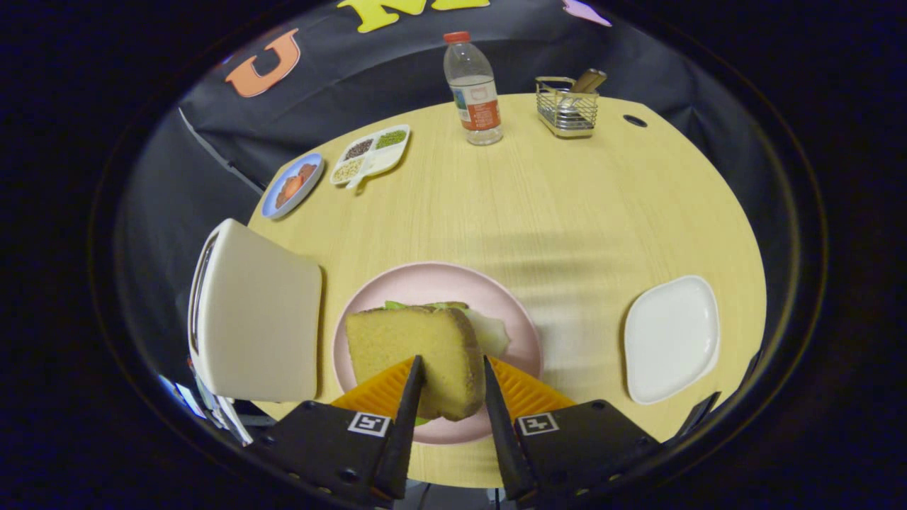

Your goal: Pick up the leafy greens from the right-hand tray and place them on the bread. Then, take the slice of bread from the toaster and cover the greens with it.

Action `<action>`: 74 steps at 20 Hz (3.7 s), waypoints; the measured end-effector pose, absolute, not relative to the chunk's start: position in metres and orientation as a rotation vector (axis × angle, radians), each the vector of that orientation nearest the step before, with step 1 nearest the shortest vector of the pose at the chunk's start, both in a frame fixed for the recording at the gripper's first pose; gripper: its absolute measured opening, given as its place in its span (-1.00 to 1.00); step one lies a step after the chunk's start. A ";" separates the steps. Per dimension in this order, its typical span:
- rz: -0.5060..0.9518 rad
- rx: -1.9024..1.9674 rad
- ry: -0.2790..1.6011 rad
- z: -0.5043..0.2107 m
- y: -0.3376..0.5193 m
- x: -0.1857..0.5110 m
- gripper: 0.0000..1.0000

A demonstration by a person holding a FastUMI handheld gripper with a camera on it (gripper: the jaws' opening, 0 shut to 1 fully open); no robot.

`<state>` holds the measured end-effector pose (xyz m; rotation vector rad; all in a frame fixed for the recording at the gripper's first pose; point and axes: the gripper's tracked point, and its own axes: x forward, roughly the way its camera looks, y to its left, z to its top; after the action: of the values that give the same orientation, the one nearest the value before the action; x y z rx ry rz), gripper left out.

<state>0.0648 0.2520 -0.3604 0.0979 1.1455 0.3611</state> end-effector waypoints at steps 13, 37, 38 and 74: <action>0.271 -0.020 0.998 -0.295 0.225 0.067 0.43; 0.165 -0.096 0.099 0.008 0.200 -0.034 0.92; 0.175 -0.073 0.078 0.013 0.201 -0.048 0.91; 0.225 -0.011 0.019 0.032 0.214 -0.032 0.91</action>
<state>-0.0316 0.2135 0.0319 -0.0112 0.0186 0.2247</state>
